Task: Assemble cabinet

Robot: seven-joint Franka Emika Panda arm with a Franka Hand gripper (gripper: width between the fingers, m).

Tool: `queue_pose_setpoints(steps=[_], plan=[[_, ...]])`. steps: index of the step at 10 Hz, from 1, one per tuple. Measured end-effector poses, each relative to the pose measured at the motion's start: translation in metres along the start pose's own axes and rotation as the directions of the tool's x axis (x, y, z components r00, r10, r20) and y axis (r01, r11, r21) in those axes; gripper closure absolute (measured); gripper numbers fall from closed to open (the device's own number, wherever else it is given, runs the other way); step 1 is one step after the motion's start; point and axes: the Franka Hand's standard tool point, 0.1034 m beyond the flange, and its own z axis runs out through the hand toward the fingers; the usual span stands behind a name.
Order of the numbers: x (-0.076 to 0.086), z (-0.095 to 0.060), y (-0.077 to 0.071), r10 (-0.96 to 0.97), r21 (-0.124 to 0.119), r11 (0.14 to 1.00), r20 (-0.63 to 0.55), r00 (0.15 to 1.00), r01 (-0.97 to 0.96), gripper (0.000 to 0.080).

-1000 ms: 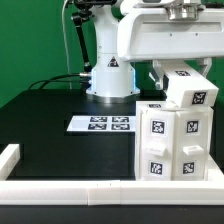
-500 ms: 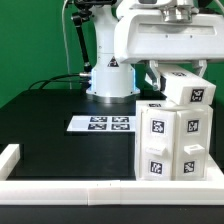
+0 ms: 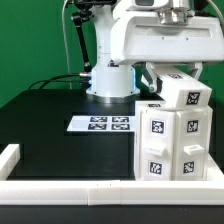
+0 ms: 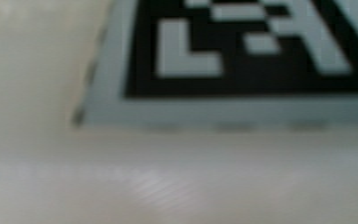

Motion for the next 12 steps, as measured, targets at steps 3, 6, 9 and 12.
queue_pose_setpoints(steps=[3, 6, 9, 12], plan=[[0.000, 0.000, 0.000, 0.000, 0.000, 1.000, 0.000, 1.000, 0.000, 0.0253], [-0.003, -0.002, -0.002, 0.004, 0.012, 1.000, 0.039, 0.999, -0.004, 0.0047], [-0.008, -0.007, 0.000, 0.011, 0.026, 1.000, 0.101, 0.995, -0.014, 0.0004], [-0.003, -0.011, 0.002, 0.014, 0.065, 0.997, 0.238, 0.971, -0.030, 0.0002]])
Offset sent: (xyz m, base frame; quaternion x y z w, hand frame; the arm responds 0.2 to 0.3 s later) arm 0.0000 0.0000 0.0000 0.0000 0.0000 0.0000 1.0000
